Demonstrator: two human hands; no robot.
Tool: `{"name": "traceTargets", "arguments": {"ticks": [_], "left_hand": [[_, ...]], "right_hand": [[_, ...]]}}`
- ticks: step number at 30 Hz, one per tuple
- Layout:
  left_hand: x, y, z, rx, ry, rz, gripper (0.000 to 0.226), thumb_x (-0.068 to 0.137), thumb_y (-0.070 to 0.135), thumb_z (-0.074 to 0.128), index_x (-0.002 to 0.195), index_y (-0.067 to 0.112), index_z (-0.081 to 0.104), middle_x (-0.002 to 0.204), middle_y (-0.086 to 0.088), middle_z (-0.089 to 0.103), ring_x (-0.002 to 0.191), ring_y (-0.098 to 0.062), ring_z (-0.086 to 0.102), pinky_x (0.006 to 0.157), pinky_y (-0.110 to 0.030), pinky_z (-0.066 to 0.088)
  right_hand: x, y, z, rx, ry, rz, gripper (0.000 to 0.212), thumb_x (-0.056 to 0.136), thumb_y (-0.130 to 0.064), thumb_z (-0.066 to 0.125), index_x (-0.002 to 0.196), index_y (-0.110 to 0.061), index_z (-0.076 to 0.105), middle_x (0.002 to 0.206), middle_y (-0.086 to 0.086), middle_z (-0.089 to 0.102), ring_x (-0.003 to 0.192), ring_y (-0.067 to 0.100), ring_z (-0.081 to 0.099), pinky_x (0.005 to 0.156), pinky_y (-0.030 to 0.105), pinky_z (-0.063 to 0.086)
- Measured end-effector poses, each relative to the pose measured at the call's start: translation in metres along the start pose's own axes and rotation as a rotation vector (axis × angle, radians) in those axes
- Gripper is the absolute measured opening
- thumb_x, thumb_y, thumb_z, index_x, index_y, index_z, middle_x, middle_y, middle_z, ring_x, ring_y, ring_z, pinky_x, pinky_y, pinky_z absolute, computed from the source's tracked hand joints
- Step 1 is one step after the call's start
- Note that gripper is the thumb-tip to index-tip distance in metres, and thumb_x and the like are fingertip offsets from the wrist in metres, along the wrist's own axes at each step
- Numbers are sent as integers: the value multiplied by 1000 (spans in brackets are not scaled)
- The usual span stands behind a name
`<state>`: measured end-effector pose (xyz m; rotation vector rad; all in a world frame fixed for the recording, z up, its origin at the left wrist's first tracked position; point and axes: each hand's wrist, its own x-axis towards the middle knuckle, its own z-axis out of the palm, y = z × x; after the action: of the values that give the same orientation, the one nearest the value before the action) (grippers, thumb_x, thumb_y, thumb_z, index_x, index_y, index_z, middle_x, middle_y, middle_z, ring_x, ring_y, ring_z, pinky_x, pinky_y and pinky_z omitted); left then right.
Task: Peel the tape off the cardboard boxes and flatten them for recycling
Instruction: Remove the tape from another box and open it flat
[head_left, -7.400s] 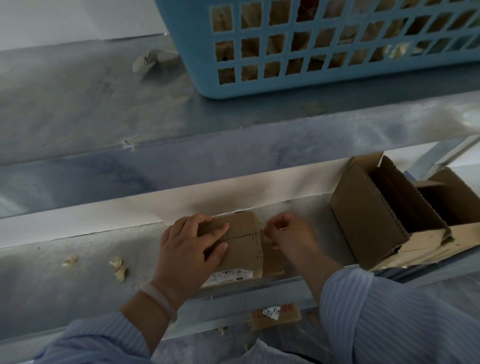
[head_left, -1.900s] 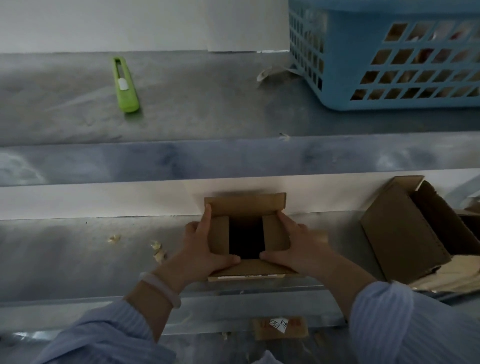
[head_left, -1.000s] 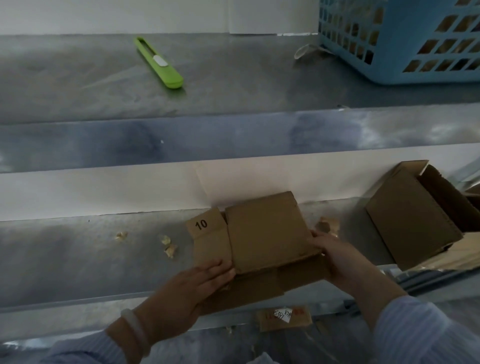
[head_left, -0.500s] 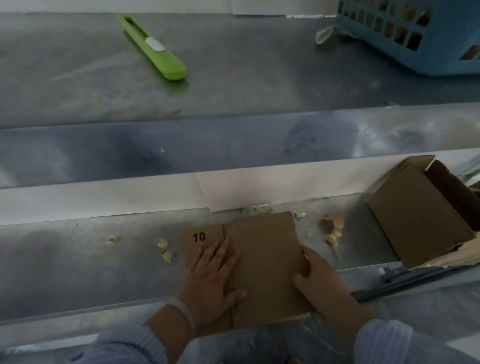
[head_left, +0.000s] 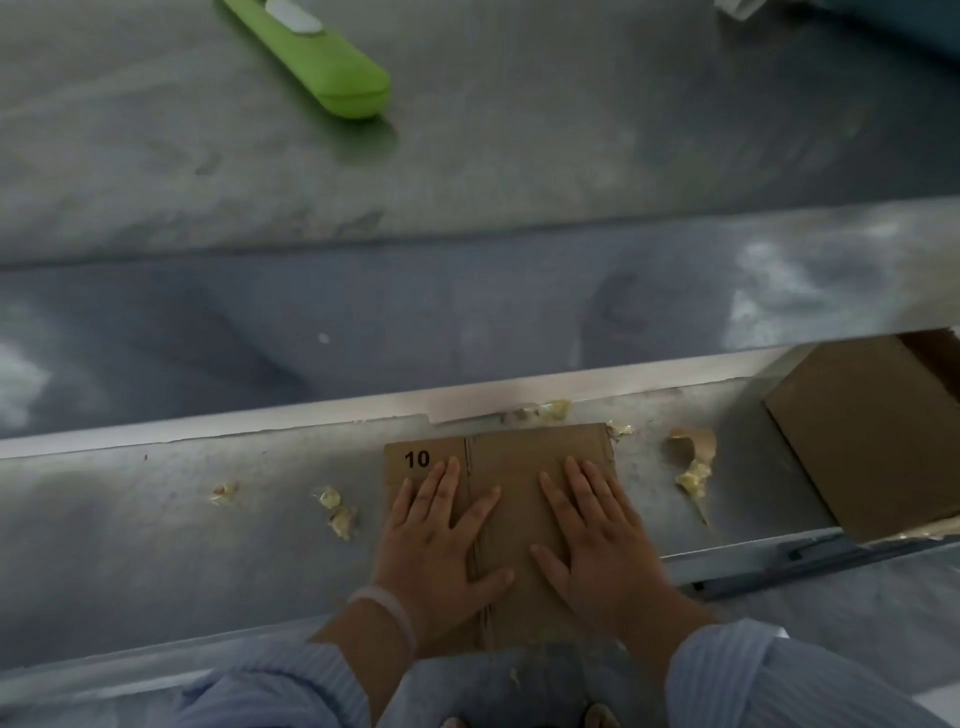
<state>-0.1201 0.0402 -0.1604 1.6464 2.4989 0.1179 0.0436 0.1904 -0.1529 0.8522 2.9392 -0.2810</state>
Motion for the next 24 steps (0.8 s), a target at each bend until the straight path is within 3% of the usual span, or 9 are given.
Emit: {"name": "traceTargets", "arguments": {"ticks": [3,7,11,14,16,19,22,24], "left_hand": [[3,-4,2,-12,-51,20,83,73,85,10,145,49,-13,151,-3,-33,139,-19,-31,112,-42,-22],[3,-10,-4,-33,-71,47,74,85,70,24,149,44,-3,153,-1,-30,143,-17,-25,113,-39,-20],[-13,-7,-13,-143,6,-62,71,88,68,35,150,36,20,160,4,3,146,-17,2,120,-40,2],[-40,-6,-18,-172,146,-242,62,85,62,48,137,29,47,140,3,43,127,-19,40,106,-39,33],[-60,-8,-18,-244,213,-374,50,84,54,58,126,27,57,121,1,53,109,-19,50,96,-37,44],[-72,-8,-22,-489,198,-576,46,82,43,68,120,19,58,112,-4,54,95,-18,54,89,-37,50],[-71,0,-26,-601,143,-694,50,81,42,70,119,13,55,111,-7,57,95,-20,58,85,-34,51],[-72,7,-26,-635,112,-771,50,83,43,69,117,10,55,108,-6,59,93,-21,59,80,-31,51]], "right_hand": [[3,4,3,-31,-4,-9,74,88,-68,14,150,-34,-6,159,-1,-11,147,17,-12,120,39,-8],[3,9,-5,4,-22,-20,67,96,-53,28,151,-35,-6,161,-4,-14,138,6,-27,115,29,-18],[-4,11,-17,195,-42,94,74,94,-56,41,154,-28,8,161,-10,-4,146,7,-7,117,28,-4],[-23,15,-18,206,76,280,66,89,-57,50,145,-25,35,151,-5,29,137,16,24,115,35,21],[-36,21,-16,244,165,368,50,86,-52,57,128,-26,52,128,-4,48,116,16,43,102,35,38],[-44,29,-18,499,121,524,37,81,-46,69,107,-25,53,106,-2,57,87,13,56,73,28,52],[-47,34,-22,660,5,643,39,80,-45,72,104,-28,47,97,-4,56,72,6,54,35,12,40],[-53,39,-24,692,-23,664,39,81,-45,71,107,-27,49,94,-5,54,69,5,52,30,10,34]]}}
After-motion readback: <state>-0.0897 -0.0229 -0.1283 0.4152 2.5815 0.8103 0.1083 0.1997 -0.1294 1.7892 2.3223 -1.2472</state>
